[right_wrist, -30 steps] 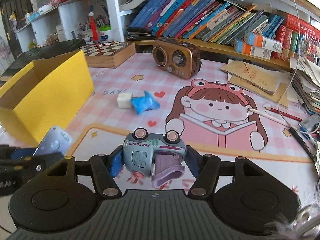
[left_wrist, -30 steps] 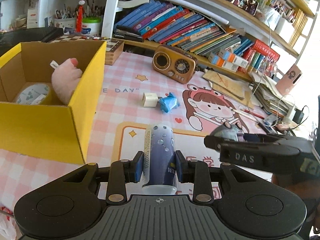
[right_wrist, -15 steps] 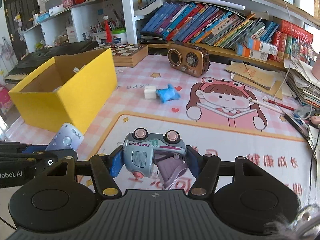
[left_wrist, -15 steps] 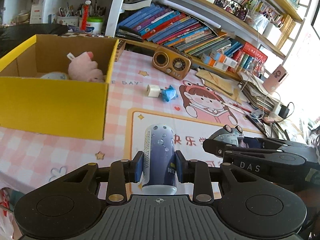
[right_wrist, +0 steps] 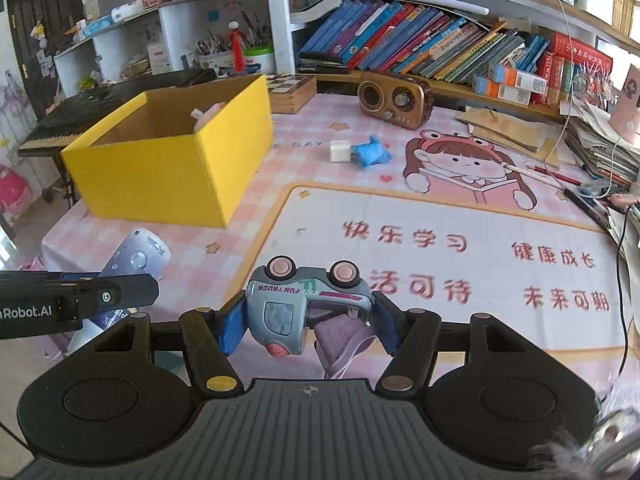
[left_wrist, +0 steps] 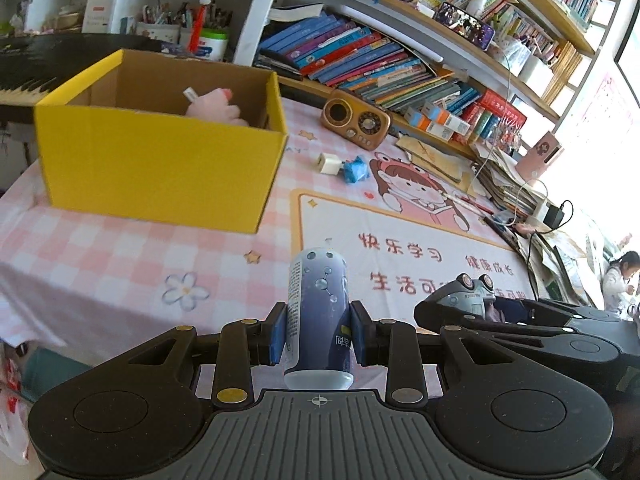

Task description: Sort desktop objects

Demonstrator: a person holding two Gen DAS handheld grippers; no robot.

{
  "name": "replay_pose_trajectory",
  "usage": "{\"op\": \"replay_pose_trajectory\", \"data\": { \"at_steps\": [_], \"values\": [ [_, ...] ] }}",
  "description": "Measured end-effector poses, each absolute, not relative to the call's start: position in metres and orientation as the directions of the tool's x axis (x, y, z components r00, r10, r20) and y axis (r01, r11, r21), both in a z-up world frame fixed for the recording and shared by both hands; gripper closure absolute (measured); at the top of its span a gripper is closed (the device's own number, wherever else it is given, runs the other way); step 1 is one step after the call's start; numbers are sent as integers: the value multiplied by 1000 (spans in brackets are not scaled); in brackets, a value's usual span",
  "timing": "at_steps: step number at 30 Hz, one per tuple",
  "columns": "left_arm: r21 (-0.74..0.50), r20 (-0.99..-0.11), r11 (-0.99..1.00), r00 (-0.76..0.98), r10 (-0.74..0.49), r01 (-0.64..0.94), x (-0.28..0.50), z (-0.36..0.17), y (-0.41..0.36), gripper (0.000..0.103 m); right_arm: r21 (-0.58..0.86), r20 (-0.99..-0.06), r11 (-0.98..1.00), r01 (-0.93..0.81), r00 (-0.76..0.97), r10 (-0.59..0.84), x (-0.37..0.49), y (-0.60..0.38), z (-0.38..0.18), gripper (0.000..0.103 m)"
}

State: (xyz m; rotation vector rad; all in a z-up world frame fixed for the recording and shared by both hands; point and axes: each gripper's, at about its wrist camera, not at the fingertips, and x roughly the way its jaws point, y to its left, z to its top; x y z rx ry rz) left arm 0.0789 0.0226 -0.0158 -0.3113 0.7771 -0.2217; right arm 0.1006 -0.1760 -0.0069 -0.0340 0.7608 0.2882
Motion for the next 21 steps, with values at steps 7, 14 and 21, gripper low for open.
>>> {"op": "replay_pose_trajectory", "data": {
  "at_steps": [7, 14, 21],
  "values": [
    [-344, -643, 936, 706, -296, 78, 53, -14, 41, 72, 69, -680, 954, -293, 686, 260, 74, -153, -7, 42],
    [-344, -637, 937, 716, -285, 67, 33, -13, 58, 72, 62, -677, 944, -325, 681, 279, 56, -130, -7, 42],
    [-348, -626, 936, 732, -270, 48, 19, -13, 74, 72, 55, -675, 931, -361, 674, 301, 48, -111, -5, 42]
  ]
}}
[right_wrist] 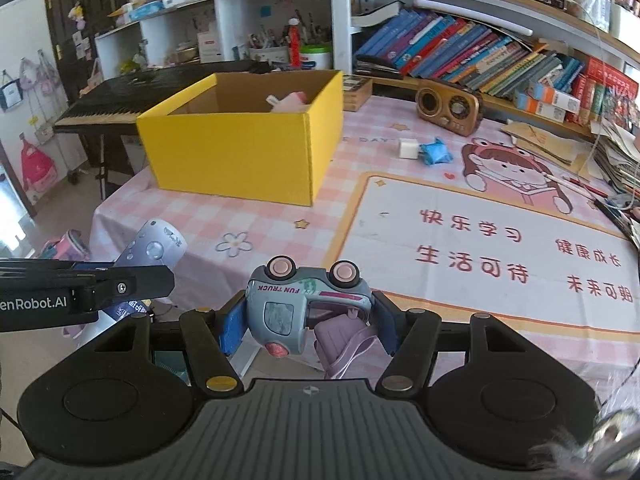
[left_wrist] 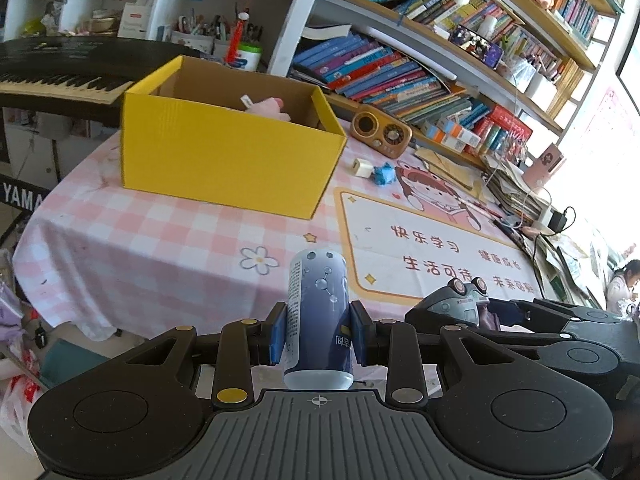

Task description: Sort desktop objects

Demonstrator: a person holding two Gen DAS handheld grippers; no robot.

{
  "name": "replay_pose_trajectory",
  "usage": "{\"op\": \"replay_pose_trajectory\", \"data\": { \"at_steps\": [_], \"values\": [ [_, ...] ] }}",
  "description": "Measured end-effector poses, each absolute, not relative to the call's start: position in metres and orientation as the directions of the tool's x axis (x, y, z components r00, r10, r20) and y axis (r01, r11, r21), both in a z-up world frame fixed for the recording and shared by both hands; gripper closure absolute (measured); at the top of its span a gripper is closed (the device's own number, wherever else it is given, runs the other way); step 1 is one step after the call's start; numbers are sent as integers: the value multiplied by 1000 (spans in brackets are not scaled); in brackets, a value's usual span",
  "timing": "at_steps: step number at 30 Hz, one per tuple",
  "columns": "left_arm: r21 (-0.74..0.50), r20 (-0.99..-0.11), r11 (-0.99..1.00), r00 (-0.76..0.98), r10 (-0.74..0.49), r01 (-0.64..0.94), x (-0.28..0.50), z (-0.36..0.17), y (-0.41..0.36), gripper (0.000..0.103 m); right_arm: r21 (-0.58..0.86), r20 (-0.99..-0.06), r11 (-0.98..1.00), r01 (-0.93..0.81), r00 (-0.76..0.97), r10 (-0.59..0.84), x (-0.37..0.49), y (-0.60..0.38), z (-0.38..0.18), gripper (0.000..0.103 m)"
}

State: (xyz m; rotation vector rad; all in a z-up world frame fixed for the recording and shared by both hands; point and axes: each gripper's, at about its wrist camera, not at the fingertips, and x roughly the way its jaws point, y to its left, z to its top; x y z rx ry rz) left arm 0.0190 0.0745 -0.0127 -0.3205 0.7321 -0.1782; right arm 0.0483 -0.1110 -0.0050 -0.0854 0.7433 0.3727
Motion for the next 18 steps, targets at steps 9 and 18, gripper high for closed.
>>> {"op": "replay_pose_trajectory", "data": {
  "at_steps": [9, 18],
  "values": [
    [-351, -620, 936, 747, -239, 9, 12, -12, 92, 72, 40, -671, 911, -411, 664, 330, 48, -89, -3, 42],
    [-349, -618, 937, 754, -224, -7, 12, -11, 103, 72, 36, -666, 898, -438, 659, 348, 54, -75, -2, 42]
  ]
}}
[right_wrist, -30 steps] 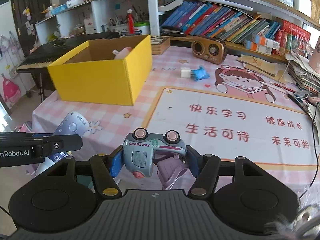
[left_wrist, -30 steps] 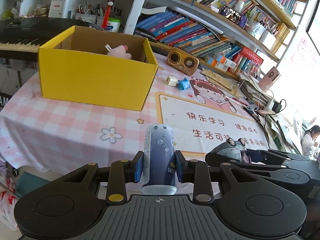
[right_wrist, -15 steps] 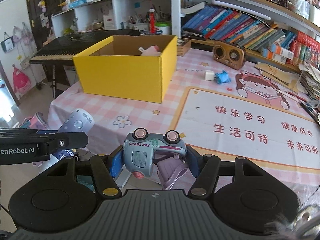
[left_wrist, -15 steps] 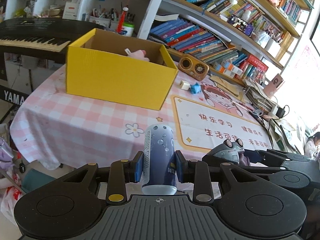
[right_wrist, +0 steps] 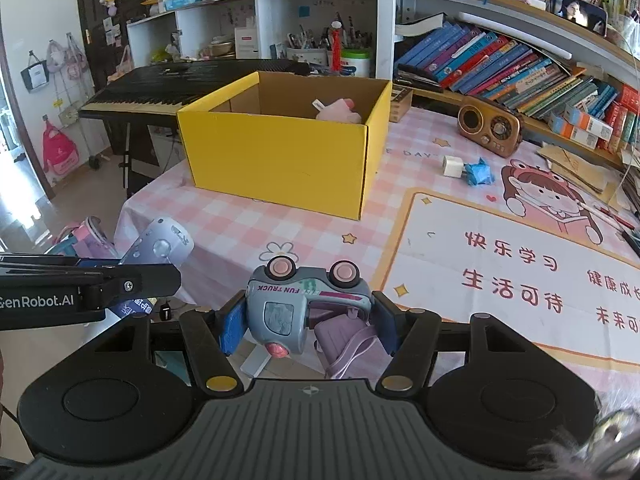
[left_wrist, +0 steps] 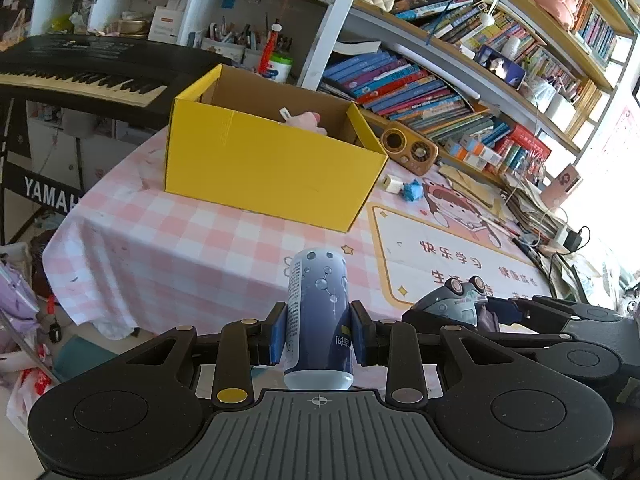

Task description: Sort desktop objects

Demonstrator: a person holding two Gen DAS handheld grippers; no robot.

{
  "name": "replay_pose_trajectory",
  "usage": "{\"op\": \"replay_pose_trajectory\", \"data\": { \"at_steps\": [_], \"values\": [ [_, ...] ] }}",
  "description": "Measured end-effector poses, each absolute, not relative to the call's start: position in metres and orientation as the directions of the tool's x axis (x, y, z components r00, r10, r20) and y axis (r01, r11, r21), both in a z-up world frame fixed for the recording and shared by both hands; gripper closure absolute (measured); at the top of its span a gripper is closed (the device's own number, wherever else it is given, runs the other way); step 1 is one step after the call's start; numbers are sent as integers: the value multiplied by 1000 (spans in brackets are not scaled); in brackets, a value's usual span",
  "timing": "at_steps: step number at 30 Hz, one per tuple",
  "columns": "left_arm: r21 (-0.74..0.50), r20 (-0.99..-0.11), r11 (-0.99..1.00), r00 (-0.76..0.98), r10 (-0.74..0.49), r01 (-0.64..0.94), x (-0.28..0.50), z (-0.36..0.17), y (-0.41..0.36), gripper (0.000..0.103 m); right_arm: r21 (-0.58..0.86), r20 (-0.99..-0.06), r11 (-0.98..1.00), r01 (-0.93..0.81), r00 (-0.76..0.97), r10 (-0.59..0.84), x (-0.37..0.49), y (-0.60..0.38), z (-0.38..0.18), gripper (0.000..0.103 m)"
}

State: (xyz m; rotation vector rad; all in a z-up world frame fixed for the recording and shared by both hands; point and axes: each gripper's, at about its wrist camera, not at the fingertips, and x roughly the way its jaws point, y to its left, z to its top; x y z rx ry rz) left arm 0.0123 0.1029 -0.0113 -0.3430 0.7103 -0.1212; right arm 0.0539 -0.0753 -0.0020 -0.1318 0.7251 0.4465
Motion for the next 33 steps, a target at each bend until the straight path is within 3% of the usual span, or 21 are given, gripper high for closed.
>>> {"op": "replay_pose_trajectory", "data": {
  "at_steps": [24, 33],
  "values": [
    [-321, -622, 947, 758, -195, -20, 33, -6, 113, 72, 60, -656, 888, -456, 653, 380, 81, -64, 2, 42],
    [-302, -594, 953, 787, -167, -26, 69, 9, 116, 72, 66, -611, 875, -480, 674, 416, 122, -59, 19, 42]
  ]
}}
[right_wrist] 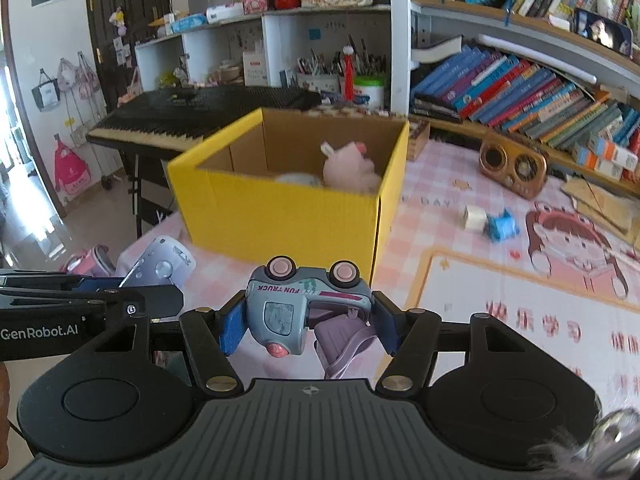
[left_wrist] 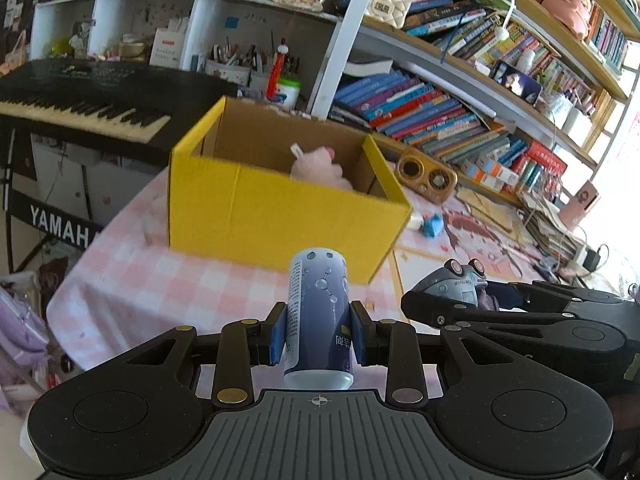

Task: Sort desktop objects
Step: 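Lower the bottle and grey toy truck into the yellow box with both tools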

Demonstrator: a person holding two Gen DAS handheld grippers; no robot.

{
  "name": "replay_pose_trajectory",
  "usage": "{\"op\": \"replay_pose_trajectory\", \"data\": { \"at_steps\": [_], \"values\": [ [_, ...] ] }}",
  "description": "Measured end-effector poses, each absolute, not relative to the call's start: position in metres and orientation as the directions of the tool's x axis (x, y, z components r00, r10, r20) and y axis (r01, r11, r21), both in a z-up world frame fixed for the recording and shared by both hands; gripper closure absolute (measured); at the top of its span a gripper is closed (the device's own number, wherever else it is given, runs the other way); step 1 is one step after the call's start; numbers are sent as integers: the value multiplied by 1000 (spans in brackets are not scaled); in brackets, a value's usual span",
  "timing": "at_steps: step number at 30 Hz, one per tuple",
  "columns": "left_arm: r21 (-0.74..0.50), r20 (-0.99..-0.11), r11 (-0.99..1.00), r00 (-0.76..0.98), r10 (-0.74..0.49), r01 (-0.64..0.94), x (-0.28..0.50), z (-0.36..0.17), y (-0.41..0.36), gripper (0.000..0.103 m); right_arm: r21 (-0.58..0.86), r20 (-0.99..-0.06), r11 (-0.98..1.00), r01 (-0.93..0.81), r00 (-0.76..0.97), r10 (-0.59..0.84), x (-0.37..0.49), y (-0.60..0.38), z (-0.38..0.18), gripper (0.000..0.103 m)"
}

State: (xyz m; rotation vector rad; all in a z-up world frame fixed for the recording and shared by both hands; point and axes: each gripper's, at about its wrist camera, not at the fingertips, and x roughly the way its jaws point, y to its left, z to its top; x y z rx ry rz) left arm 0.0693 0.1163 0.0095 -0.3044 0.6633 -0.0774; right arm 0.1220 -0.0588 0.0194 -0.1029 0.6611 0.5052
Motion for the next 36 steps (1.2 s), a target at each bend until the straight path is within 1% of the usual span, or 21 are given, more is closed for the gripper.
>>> {"op": "replay_pose_trajectory", "data": {
  "at_steps": [6, 13, 20, 28, 36],
  "values": [
    [-298, -560, 954, 816, -141, -40, 103, 24, 121, 72, 61, -568, 856, -513, 687, 452, 162, -53, 39, 42],
    [-276, -529, 957, 845, -78, -84, 145, 40, 128, 72, 52, -519, 829, -557, 694, 498, 211, -46, 59, 42],
    [-255, -509, 956, 861, -3, -148, 185, 49, 136, 72, 34, -501, 797, -604, 679, 536, 259, -38, 64, 42],
    [-229, -551, 953, 833, 43, -200, 232, 36, 142, 72, -6, -549, 742, -671, 622, 558, 297, -20, 45, 42],
    [-200, -627, 956, 778, 42, -213, 276, 10, 145, 72, -62, -642, 650, -758, 528, 555, 328, 6, 16, 42]
  ]
}}
